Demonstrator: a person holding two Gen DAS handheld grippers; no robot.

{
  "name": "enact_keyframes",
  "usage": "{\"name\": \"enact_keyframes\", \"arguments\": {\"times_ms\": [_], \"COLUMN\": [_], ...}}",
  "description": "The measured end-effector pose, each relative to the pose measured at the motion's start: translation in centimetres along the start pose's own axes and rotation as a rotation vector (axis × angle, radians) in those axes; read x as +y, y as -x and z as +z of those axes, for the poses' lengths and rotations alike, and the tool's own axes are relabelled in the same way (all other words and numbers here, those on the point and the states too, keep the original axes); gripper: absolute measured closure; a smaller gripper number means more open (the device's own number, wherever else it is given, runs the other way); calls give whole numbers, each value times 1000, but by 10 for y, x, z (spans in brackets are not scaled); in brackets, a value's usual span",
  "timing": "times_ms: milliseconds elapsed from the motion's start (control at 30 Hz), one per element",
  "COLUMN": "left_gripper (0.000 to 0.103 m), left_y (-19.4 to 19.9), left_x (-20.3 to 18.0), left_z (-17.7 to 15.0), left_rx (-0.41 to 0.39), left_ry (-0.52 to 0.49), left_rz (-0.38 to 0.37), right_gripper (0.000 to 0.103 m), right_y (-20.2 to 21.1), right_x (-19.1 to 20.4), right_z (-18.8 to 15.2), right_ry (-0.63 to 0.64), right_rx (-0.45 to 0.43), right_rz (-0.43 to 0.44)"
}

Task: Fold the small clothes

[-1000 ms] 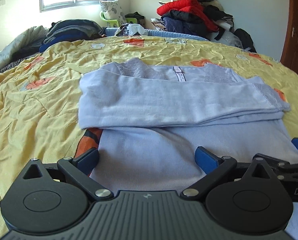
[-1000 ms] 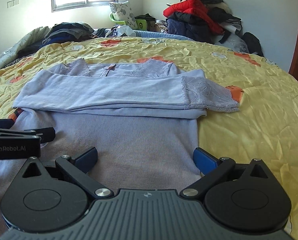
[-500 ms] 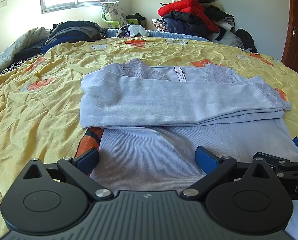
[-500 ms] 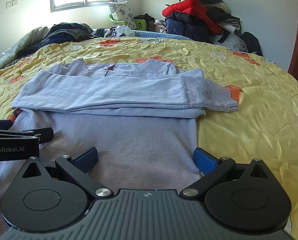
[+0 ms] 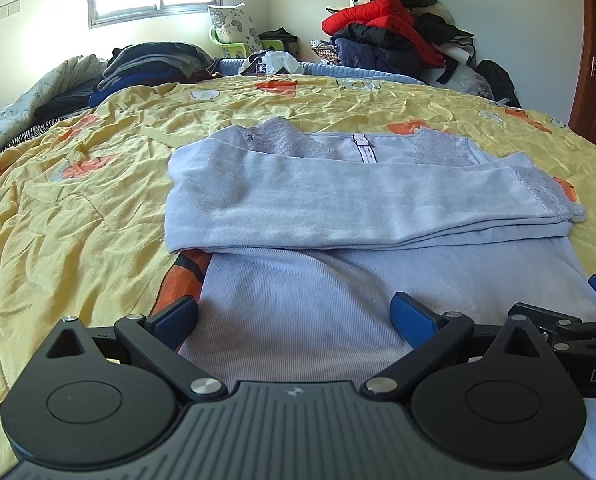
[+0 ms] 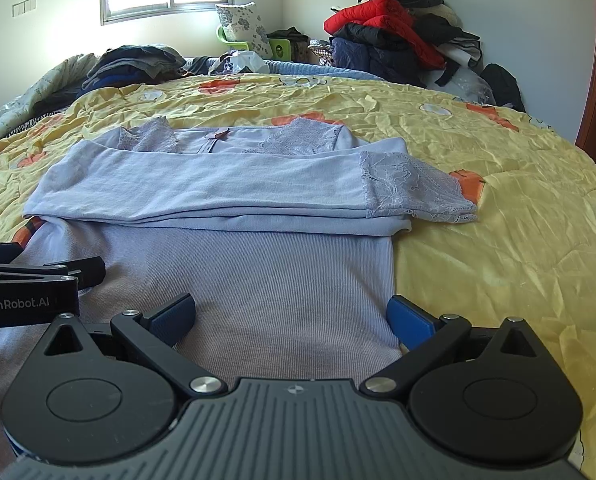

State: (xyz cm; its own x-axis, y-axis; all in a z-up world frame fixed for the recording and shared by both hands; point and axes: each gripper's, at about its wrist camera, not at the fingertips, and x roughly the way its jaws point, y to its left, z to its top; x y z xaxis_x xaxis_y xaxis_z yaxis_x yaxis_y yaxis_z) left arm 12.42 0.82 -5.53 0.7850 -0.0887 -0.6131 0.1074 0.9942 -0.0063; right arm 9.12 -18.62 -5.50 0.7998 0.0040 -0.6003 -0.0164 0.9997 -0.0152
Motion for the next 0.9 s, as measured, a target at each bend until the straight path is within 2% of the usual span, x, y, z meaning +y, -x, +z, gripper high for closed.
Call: {"name": "enact_keyframes", "arguments": {"times_ms": [900], "left_gripper": [0], "left_y": [0], "left_x": [1], "left_z": [-1], "left_rx": [2], "left_ry": [5], "left_rz": [-4], "right_gripper": [0], "right_y": [0], "right_x": [-2], "right_z": [-1], "right_ry": [-4], "right_rx": [0], "right_rz": [-2]}}
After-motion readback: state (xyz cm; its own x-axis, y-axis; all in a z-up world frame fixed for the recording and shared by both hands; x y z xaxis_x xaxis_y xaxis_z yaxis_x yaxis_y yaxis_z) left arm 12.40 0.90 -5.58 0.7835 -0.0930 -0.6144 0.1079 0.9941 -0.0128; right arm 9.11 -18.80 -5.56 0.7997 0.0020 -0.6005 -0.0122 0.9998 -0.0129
